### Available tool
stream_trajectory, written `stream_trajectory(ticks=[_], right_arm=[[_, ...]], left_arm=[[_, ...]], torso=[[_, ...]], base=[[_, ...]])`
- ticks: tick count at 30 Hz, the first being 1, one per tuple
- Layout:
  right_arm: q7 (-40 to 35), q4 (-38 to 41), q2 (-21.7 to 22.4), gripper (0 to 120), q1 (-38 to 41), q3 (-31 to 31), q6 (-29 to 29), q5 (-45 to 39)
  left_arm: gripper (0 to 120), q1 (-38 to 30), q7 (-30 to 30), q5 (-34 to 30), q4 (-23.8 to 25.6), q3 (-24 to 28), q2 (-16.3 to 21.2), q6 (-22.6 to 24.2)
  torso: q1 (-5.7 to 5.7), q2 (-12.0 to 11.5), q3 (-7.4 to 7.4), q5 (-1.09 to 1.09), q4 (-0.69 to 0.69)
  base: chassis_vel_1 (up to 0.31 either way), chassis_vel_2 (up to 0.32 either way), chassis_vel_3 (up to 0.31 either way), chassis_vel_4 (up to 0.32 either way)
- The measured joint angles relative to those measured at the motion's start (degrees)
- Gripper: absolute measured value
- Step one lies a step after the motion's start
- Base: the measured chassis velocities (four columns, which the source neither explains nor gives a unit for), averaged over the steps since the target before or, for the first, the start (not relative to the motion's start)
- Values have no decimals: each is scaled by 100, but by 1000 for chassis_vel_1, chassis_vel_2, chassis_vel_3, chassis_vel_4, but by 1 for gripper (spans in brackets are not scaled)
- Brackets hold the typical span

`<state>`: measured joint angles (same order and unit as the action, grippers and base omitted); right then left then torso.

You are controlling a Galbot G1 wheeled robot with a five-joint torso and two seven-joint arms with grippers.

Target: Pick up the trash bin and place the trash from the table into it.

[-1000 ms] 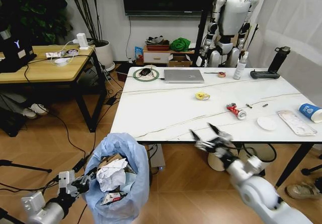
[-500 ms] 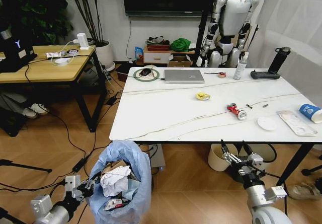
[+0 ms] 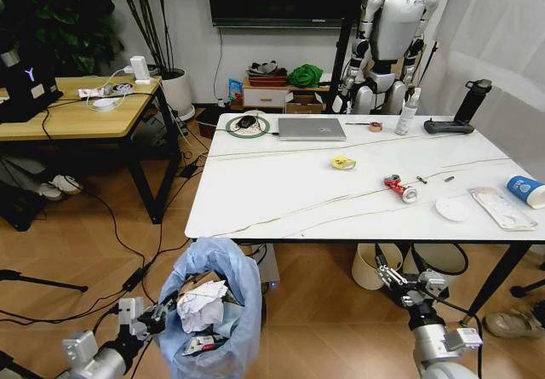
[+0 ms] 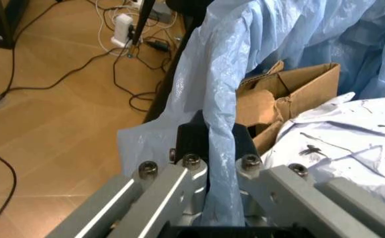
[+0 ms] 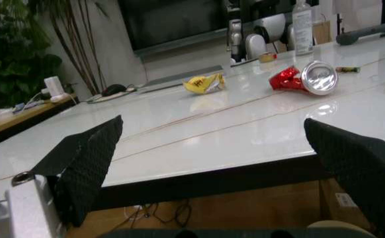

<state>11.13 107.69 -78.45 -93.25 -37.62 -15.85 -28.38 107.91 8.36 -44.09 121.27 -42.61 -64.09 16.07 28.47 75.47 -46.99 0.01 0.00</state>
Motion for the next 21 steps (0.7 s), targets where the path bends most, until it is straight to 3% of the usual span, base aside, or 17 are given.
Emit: stream_trajectory(ticks=[11,21], right_arm=[[84,0,3,100,-9,29,6,-155],[136,17,13,100,-41,21,-31,-173]], left_arm=[[0,109,43,70,12,35,-17,-52],[0,137,44,74,71,35,-18,-54]], torso=[[0,0,0,0,1],[0,0,0,-2,1]], base=[[-10,-6,7,11],[-104,-89,103,104]])
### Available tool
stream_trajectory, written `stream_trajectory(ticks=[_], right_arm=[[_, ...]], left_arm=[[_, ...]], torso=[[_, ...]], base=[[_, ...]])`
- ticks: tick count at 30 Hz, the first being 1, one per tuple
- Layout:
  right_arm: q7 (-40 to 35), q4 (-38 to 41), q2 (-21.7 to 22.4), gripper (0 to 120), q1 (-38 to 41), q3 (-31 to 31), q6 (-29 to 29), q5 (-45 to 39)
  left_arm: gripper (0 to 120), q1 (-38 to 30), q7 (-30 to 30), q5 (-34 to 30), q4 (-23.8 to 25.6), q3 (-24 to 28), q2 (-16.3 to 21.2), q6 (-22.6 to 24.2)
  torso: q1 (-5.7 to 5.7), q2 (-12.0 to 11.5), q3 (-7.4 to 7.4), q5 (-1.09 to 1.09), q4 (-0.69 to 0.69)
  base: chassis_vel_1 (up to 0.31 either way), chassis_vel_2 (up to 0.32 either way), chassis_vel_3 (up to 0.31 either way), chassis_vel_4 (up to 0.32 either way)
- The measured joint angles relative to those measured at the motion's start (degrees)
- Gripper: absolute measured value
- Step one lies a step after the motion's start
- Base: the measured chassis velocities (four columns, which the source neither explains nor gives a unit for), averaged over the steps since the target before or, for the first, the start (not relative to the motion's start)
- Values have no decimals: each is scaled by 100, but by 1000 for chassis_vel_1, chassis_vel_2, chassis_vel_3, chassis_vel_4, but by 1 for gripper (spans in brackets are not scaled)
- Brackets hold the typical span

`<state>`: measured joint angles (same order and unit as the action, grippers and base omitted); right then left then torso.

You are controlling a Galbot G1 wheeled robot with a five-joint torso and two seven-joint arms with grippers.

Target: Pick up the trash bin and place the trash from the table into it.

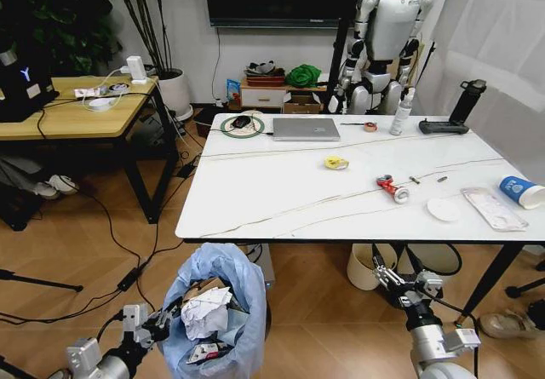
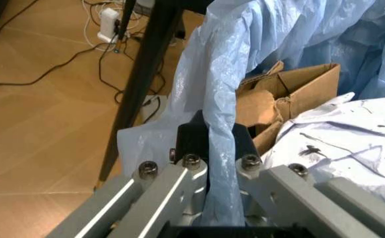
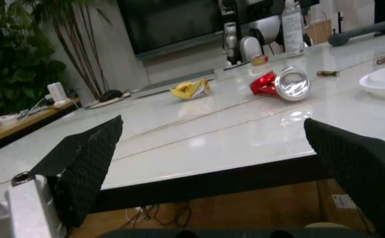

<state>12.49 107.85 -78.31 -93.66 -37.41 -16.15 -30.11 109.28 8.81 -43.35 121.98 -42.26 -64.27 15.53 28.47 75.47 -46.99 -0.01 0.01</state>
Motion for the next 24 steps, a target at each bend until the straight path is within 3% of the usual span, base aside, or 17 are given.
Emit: stream_trajectory(ticks=[24], right_arm=[[69,33,-41,100,-51,21,-55,31]], left_arm=[[0,-11,10,45,-14,127,2,-14]], torso=[[0,0,0,1,0]], base=[[-80,-78,82,85]])
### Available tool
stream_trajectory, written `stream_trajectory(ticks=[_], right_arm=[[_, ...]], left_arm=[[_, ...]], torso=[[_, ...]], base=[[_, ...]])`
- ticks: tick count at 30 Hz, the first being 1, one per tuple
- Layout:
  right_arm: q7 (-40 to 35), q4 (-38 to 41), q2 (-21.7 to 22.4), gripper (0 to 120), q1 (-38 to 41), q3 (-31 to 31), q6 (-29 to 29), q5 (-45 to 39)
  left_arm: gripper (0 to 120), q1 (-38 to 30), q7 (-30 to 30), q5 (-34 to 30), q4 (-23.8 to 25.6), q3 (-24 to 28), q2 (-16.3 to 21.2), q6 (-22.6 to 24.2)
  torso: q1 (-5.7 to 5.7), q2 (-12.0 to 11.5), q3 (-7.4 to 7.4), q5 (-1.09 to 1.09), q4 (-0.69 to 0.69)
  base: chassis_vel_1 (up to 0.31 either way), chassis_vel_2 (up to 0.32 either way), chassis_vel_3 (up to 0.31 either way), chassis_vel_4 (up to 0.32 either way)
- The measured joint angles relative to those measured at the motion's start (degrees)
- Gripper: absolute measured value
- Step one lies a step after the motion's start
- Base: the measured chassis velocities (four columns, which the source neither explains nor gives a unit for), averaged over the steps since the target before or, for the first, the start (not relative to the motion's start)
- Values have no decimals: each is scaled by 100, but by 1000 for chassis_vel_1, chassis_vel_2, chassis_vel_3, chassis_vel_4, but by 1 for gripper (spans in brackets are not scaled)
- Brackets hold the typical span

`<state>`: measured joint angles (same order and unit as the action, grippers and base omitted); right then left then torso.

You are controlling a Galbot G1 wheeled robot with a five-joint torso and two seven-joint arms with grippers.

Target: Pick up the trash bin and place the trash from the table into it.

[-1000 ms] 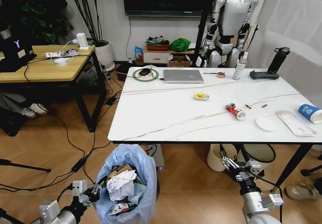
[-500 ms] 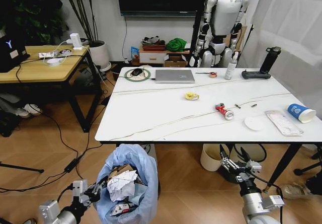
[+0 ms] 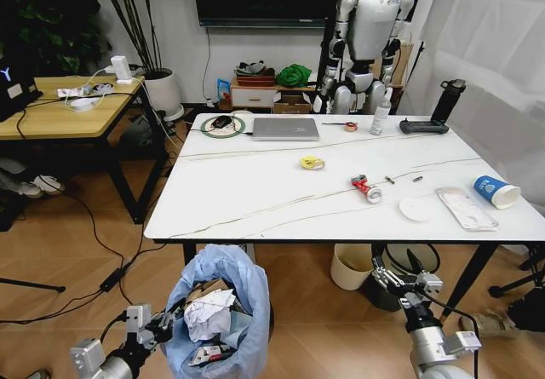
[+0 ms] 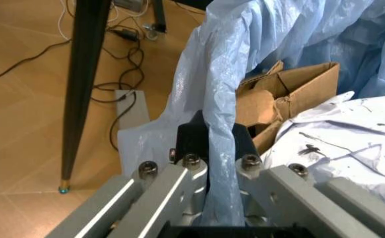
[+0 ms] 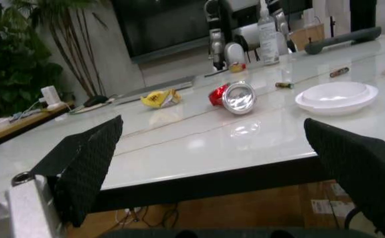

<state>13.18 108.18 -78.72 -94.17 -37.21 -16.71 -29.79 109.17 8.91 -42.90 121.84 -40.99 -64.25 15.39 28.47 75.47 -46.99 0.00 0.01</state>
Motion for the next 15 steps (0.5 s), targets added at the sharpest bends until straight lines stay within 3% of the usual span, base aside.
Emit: stream_trajectory(ticks=[15], right_arm=[[31,-9,100,100,21,116,-41,27]], left_arm=[[0,15,-14,22,29,-12,10,18]], torso=[[0,0,0,0,0]], base=[[-73,-70,77,77]])
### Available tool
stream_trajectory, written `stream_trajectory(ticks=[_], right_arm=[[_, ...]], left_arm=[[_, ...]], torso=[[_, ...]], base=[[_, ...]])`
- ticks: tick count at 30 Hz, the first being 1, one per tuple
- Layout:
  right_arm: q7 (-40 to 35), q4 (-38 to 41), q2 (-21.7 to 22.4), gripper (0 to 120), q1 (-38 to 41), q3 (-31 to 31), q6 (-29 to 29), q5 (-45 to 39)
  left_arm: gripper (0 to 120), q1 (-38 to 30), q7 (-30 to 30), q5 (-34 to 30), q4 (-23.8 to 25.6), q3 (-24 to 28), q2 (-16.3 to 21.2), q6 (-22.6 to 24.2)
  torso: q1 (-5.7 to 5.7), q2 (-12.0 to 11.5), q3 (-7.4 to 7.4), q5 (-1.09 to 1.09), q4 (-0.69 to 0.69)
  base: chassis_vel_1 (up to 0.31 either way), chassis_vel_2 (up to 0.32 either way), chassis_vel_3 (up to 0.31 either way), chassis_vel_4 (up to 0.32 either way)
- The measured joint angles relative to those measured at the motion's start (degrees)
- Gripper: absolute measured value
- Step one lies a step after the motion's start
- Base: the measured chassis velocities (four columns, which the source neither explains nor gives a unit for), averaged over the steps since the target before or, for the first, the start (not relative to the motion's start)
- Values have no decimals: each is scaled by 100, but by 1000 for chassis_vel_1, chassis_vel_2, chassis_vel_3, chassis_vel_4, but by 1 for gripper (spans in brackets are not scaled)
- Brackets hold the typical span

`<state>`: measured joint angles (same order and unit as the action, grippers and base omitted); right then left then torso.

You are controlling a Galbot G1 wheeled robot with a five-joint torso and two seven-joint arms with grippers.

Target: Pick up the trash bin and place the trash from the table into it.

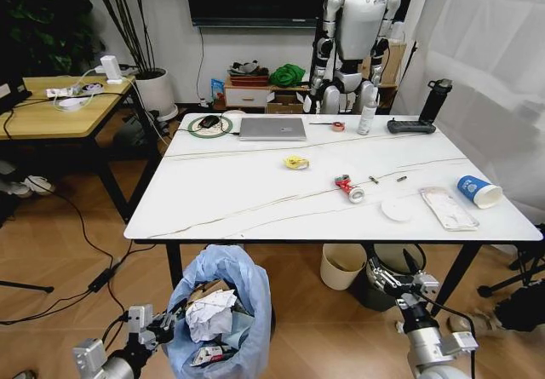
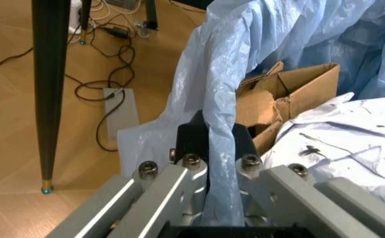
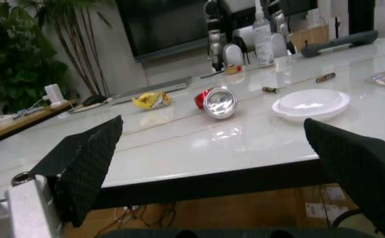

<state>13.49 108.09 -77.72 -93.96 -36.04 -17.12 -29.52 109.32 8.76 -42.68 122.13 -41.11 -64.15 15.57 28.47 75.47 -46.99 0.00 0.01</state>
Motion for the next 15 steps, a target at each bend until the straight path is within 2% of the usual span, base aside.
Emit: stream_trajectory(ticks=[8,9,12,14,15], right_arm=[[-165,171,450,100,326,198,182,-36],[-348,195,702,100,543,320,226,-107],[-543,218,902,100,723,405,330,-145],[-1189,362,1310,100,1106,529,956,-116],[-1257,388,1438,100,1289,561,1226,-168]], left_arm=[[0,142,-16,-42,113,-319,5,22],[0,206,-18,-46,150,-410,-19,24],[0,251,-20,-43,182,-479,-56,24],[0,317,-22,-30,244,-572,-128,25],[0,335,-24,-23,270,-599,-156,25]], torso=[[0,0,0,0,0],[0,0,0,0,0],[0,0,0,-1,-1],[0,0,0,1,0],[0,0,0,1,-1]], base=[[-27,-21,17,13],[0,0,0,0],[0,0,0,0],[0,0,0,0],[0,0,0,0]])
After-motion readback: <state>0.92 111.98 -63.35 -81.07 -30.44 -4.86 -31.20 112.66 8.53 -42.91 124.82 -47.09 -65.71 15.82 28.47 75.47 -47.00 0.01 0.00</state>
